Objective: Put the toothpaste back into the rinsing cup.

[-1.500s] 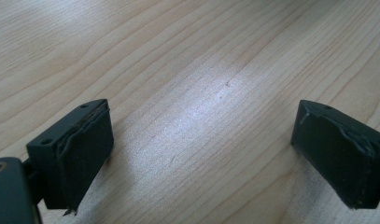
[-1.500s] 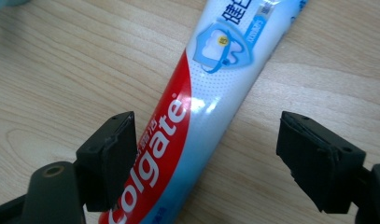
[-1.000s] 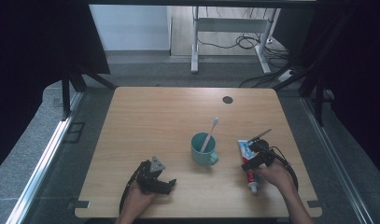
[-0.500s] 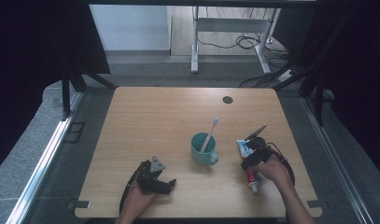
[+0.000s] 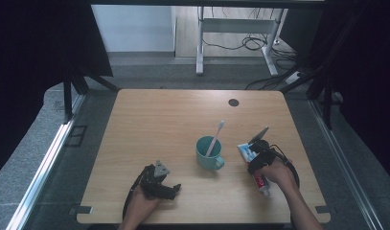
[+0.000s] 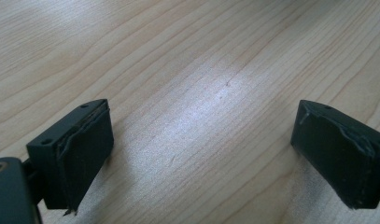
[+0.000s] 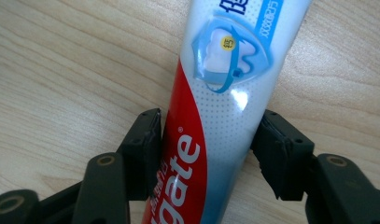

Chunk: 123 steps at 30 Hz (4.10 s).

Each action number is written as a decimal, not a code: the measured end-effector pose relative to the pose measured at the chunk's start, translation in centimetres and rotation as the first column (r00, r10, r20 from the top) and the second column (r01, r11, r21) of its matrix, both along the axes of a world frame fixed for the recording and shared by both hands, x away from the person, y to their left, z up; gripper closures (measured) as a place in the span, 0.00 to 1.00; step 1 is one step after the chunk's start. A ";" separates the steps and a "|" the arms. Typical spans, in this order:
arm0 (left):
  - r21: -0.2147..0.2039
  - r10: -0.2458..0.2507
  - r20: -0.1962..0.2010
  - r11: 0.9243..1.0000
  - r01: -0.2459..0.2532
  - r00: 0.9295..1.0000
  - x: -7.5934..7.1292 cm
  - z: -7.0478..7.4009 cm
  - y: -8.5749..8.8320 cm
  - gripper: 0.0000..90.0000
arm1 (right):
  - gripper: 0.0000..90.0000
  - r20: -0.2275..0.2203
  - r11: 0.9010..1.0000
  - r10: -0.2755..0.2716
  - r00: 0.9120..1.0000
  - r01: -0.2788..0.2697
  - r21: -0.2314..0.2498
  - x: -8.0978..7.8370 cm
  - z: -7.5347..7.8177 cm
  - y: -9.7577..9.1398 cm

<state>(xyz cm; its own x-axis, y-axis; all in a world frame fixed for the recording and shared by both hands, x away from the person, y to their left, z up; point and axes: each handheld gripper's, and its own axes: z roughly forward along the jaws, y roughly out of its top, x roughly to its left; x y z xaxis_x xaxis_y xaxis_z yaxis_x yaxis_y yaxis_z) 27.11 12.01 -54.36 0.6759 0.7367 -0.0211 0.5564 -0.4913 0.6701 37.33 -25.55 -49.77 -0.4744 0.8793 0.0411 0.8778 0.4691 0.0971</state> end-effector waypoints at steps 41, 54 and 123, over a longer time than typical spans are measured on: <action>0.000 0.005 -0.002 1.000 -0.005 1.000 0.0 0.0 0.0 0.06 | 0.79 0.103 0.987 0.148 0.984 -0.153 0.042 -1.1 2.2 0.3; -0.001 0.006 -0.001 1.000 -0.006 1.000 0.0 0.0 0.0 0.06 | 0.79 0.210 0.979 0.143 0.967 -0.169 0.112 -2.2 4.1 -0.3; 0.000 0.006 -0.002 1.000 -0.006 1.000 0.0 0.0 0.0 0.06 | 0.80 0.631 0.847 0.030 0.775 -0.355 0.395 -5.3 10.3 0.9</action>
